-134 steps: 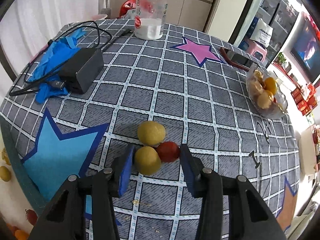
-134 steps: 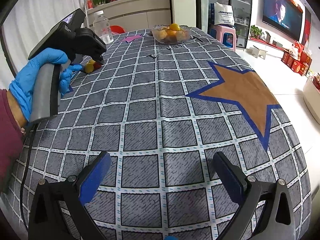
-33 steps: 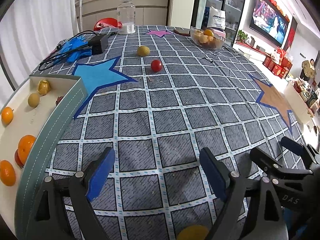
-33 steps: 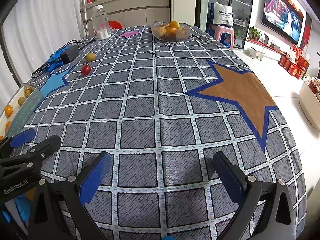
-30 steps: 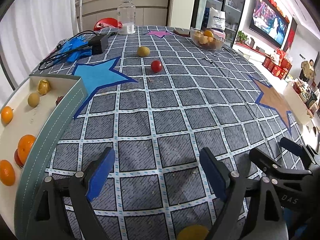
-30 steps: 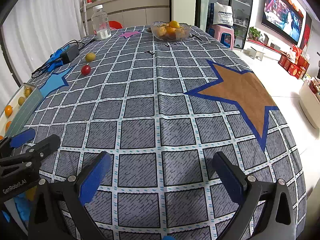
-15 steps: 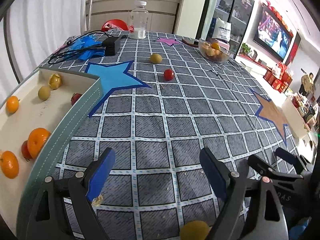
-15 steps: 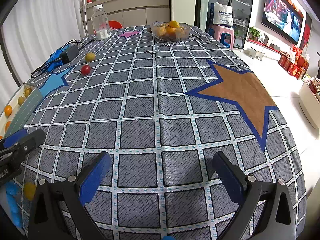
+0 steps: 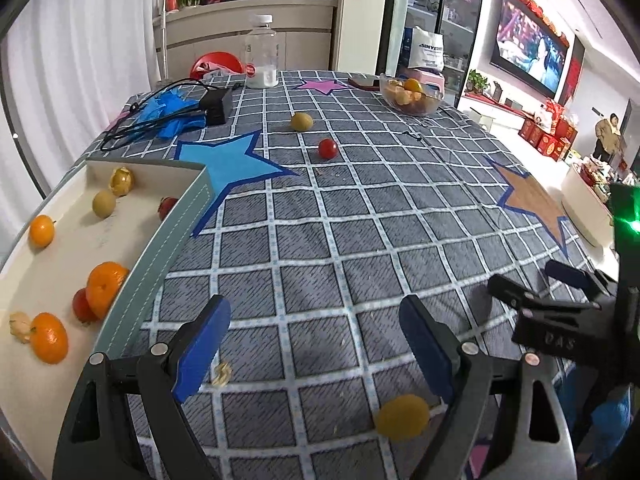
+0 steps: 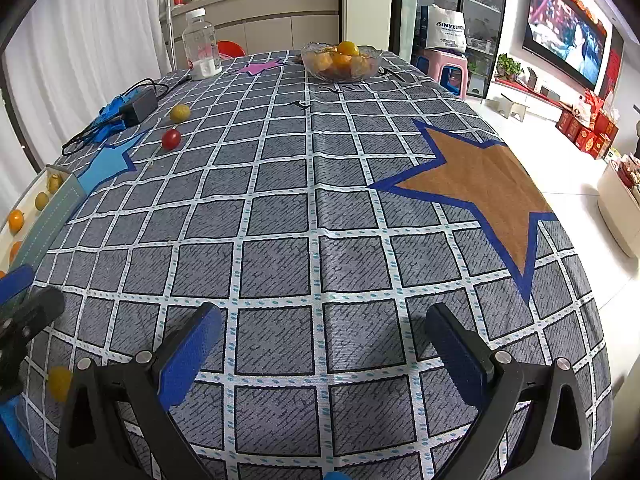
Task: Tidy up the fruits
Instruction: 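Lift the yellow fruit with the left gripper and hold it above the cloth, then grasp the red cherry tomato with the right gripper while the left gripper holds the yellow fruit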
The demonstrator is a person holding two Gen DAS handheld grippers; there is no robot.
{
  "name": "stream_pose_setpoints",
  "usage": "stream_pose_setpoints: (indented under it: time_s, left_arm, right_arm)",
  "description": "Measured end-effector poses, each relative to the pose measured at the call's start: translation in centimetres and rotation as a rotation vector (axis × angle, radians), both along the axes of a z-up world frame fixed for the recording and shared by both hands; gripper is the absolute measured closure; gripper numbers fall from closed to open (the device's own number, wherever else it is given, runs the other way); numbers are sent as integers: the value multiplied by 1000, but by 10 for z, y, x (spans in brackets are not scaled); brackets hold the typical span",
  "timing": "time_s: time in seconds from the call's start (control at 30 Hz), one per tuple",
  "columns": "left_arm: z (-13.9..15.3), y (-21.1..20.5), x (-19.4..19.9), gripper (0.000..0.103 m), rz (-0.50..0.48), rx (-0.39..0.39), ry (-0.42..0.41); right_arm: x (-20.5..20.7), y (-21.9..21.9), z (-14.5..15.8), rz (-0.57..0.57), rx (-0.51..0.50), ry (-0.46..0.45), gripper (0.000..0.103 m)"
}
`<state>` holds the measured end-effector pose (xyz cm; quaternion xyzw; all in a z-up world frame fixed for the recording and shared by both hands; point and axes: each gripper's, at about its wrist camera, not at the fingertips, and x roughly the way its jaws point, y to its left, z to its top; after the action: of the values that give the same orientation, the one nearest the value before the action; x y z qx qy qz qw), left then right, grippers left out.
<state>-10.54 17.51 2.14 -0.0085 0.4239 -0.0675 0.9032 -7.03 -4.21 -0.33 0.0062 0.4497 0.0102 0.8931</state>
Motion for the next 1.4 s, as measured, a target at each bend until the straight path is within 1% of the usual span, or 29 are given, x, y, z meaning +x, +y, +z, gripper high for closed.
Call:
stream_pose_setpoints:
  time_s: [0.1,0.2,0.3,0.37,0.5,0.6,0.63,0.73,0.8,0.83,0.9,0.93,1.03,1.07,1.1,1.13,1.17,1.3,1.4]
  left_arm:
    - [0,3,-14,14,-28,17,-1]
    - [-1,-2,-31,14,-63,62,-21]
    - [-2,-15,-45,14,-101,93,-57]
    - [-2,-26,-50,14,-122,122,-57]
    - [-3,-40,-64,14,-149,155,-97]
    - [-13,-48,-64,14,-163,170,-65]
    - [-21,-51,-63,15,-157,174,-34]
    - [-23,-47,-67,18,-125,125,-38]
    - [-24,-43,-69,25,-111,82,-28]
    - [-25,-41,-72,27,-95,70,-32]
    - [-24,-41,-81,40,-83,78,-52]
    - [-24,-41,-86,42,-81,82,-60]
    - [-24,-41,-100,43,-65,88,-90]
    - [-25,-41,-102,46,-60,84,-96]
    - [-25,-40,-102,56,-57,72,-95]
    - [-24,-40,-102,63,-55,63,-93]
    - [-24,-42,-101,72,-58,63,-93]
    - [-23,-40,-94,72,-56,55,-88]
    - [-20,-28,-81,72,-31,38,-74]
  right_arm:
    - [1,0,-1,-1,1,0,0]
    - [1,0,-1,0,-1,0,0]
    - [1,0,-1,0,-3,1,0]
    - [1,1,-1,-1,-7,2,0]
    - [0,0,-2,-1,-8,3,0]
    - [1,0,-2,0,-9,3,0]
    - [1,2,-2,-1,-9,3,0]
    - [1,1,-2,-1,-10,3,0]
    - [1,1,-2,-1,-10,3,0]
    - [2,2,-2,-1,-9,3,0]
    - [1,1,-2,0,-9,3,0]
    - [1,1,-2,0,-9,3,0]
    - [2,2,-2,-1,-10,3,0]
    - [2,2,-2,-1,-10,3,0]
    - [2,2,-2,-1,-10,3,0]
    - [2,2,-2,-1,-10,4,0]
    - [2,3,-2,-3,-12,4,0]
    - [2,2,-3,-5,-16,9,0]
    - [11,2,-2,21,-9,43,0]
